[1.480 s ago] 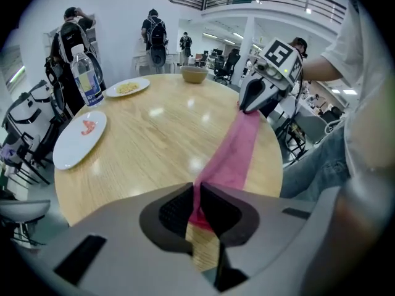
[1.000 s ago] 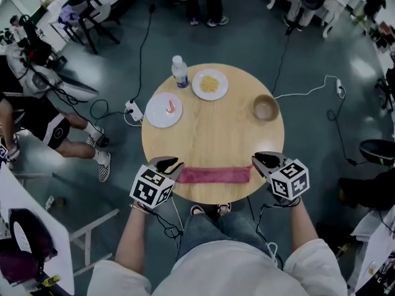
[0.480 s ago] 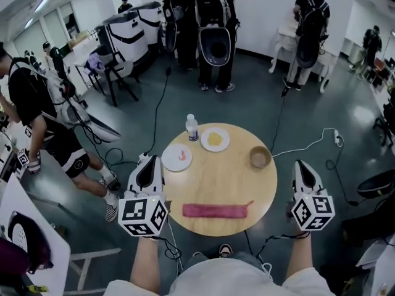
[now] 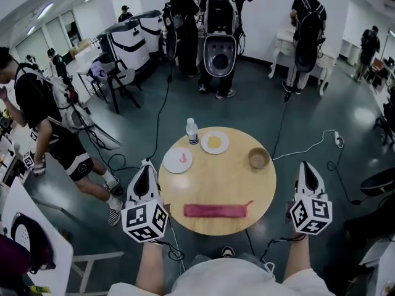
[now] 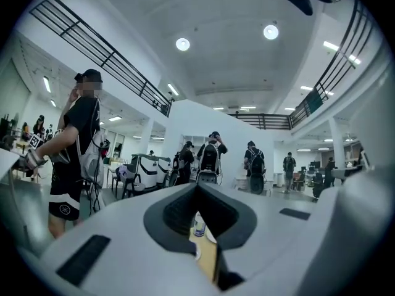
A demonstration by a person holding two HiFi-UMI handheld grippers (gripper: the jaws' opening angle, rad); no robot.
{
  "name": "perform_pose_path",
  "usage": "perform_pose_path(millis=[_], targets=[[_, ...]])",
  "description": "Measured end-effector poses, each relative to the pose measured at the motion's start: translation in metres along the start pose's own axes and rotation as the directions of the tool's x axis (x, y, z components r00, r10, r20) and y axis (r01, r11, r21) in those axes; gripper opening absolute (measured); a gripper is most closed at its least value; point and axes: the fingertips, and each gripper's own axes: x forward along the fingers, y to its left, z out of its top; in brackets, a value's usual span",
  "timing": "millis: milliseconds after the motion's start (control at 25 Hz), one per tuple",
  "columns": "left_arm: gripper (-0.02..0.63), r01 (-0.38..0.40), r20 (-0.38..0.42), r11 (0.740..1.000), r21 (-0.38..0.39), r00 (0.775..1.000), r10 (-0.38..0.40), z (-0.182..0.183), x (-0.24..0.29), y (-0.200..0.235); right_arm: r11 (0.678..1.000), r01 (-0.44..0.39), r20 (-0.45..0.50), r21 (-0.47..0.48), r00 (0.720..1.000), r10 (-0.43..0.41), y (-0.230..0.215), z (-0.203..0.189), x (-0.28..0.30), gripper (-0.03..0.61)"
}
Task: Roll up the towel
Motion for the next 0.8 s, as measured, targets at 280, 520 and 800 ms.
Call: perform_pose_path(millis=[280,520,800], targets=[[0.003,0.036,-0.014,0.999,-0.005,0.999,-0.036,-0.002,-0.002,-0.012,0.995,0.003,-0.050,0.105,0.999,0.002,0.003,-0.014,-0.007,-0.002],[0.003,0.042,-0.053,0.999,-0.026,0.998,-0.043,-0.021,-0.006,-0.012,0.997,0.037,-0.050,0.074,0.998,-0.033,-0.002,-0.015,-0.016,-0.002],[0.003,0.063,-0.076,0.997,-0.038,0.995,-0.066,-0.027,-0.010,-0.014,0.998,0.046,-0.065,0.053,0.997,-0.042,-0.002,-0.015,-0.021,-0.002]])
